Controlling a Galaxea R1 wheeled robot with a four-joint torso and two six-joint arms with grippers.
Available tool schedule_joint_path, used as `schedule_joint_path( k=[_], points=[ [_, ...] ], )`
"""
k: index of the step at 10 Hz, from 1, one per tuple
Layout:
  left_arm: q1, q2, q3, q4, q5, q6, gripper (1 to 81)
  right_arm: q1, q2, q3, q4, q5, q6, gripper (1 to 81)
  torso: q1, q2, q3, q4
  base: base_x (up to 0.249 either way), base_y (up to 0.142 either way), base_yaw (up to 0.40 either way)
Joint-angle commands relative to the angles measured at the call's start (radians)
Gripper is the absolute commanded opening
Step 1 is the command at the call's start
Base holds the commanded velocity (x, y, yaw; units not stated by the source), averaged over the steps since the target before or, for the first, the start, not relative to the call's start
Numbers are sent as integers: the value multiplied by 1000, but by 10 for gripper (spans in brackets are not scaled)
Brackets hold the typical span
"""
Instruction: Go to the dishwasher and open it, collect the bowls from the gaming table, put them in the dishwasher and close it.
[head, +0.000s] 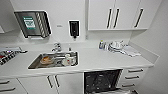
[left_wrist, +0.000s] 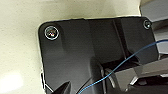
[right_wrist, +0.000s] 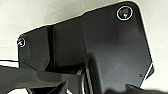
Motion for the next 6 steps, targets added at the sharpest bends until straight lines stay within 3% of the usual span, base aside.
schedule_joint_path(
  k=[1, 4, 5, 6],
  points=[
    [-36, -2, -14, -7, 63, 1, 811, 41, 1, 0, -6, -45, -3, 811, -61, 95, 0, 0, 0, 0, 0],
    [-36, 17, -46, -5, 65, -1, 811, 9, 13, -12, 17, -28, -22, 811, -129, 199, 0, 0, 0, 0, 0],
    [-35, 18, -49, -7, 65, -1, 811, -6, 29, -46, 55, 23, -87, 811, -152, 235, 0, 0, 0, 0, 0],
    [-36, 18, -49, -4, 65, -1, 811, -2, 59, -97, 228, 37, -264, 811, -172, 267, 0, 0, 0, 0, 0]
  ],
)
